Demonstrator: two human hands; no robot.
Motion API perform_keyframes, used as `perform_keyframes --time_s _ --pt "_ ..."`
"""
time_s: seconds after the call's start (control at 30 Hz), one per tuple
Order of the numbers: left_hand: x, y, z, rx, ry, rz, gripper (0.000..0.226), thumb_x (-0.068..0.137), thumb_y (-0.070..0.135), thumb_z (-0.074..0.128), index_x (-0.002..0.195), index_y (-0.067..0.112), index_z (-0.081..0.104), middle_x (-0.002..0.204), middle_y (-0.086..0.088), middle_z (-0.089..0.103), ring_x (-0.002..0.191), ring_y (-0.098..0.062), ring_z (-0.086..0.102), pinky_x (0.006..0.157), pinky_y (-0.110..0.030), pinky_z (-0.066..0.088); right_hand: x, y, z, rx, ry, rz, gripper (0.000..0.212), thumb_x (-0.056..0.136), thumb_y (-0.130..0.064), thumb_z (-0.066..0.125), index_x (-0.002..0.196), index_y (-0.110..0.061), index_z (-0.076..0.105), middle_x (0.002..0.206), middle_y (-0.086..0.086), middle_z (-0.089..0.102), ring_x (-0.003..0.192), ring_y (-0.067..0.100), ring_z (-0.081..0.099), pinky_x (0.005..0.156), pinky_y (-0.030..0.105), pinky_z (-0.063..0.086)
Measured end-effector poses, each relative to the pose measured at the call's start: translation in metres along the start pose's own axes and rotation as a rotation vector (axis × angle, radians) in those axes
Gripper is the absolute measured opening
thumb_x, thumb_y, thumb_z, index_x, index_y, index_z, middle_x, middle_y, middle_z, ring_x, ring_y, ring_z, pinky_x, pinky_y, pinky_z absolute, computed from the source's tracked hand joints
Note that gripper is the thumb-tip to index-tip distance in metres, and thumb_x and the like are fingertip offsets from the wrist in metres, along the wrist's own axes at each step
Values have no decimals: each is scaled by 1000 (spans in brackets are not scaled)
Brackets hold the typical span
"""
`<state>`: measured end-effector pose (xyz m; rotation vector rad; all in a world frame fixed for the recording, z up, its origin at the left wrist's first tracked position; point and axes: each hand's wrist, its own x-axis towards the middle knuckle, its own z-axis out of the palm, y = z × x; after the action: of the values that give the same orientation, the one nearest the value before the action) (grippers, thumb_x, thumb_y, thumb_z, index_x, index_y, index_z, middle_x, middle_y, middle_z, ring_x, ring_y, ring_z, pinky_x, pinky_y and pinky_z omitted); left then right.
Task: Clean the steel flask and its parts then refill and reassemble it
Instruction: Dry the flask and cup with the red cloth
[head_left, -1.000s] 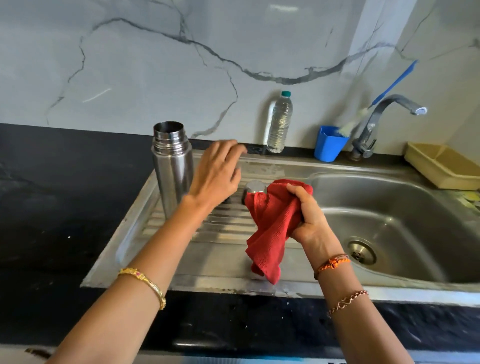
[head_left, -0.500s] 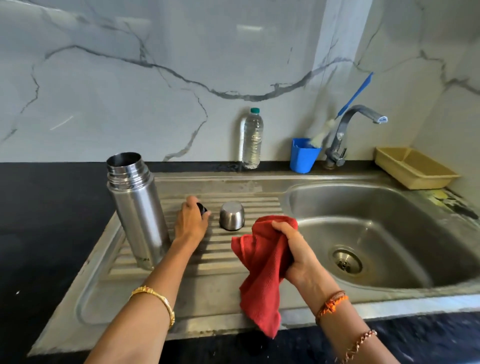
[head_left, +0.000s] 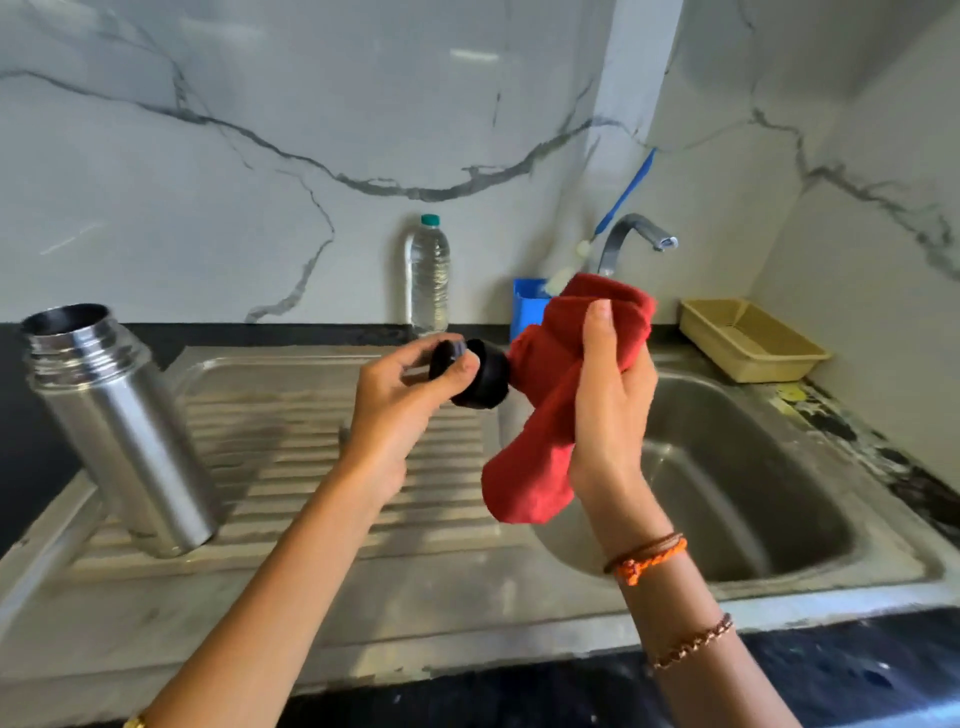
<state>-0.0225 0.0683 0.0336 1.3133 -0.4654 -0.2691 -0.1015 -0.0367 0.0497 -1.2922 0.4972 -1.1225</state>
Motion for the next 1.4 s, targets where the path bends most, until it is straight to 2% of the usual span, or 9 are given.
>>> perform_keyframes --time_s 0.13,0.33,0.47,0.73,0.9,1.1,1.17,1.23,1.4 --pt "6 0 75 -207 -143 -120 19 72 24 66 89 15 68 81 1 70 74 -8 66 68 -18 54 24 7 -23 -101 -117 -281 42 87 -42 45 121 -20 59 119 -5 63 114 9 57 101 39 43" --pt "20 -12 149 -223 -214 -86 44 66 29 63 107 13 66 102 -6 69 94 -12 65 85 -24 53 81 15 -71 153 -190 -255 58 87 -47 31 124 -9 55 127 0 60 119 17 54 106 41 38" --pt "27 -21 176 -227 -191 -78 28 74 20 60 100 14 67 96 -3 70 91 -12 66 81 -24 55 115 19 -91 151 -243 -215 51 88 -45 31 116 -15 61 122 0 63 116 21 56 103 47 40" --pt "34 -29 196 -108 -76 -107 11 85 15 60 78 13 69 64 5 68 63 -5 65 59 -19 54 139 62 -124 -246 -294 -852 30 93 -34 47 104 -9 60 116 18 53 115 12 50 98 25 41" --pt "26 -55 197 -96 -5 13 12 78 19 71 89 17 71 79 3 72 75 -6 66 72 -25 57 133 54 -109 -69 -197 -393 14 87 -24 50 76 -22 58 75 -7 57 74 8 53 73 24 43" --pt "46 -62 161 615 6 716 44 75 33 66 107 2 67 99 -8 65 90 3 58 79 -5 43 149 34 -83 194 -309 610 21 90 -15 51 74 -7 61 67 9 59 63 18 56 64 32 48" --pt "56 -59 156 645 -29 686 40 74 38 65 105 13 69 98 -2 67 89 -7 59 83 -12 44 147 36 -80 193 -252 458 21 93 -14 46 84 -5 63 78 7 65 73 15 61 75 31 50" --pt "54 -54 163 418 -21 418 23 73 36 69 95 32 69 88 7 67 78 -6 60 74 -18 49 131 41 -84 -5 -147 29 21 94 -17 43 99 -9 62 98 2 65 92 11 60 89 30 46" --pt "49 -55 162 -113 -50 -197 14 88 16 59 76 16 68 63 9 69 62 -2 63 54 -14 48 99 81 -98 -461 -304 -645 32 93 -36 42 117 -17 50 132 5 40 126 21 41 106 34 34"
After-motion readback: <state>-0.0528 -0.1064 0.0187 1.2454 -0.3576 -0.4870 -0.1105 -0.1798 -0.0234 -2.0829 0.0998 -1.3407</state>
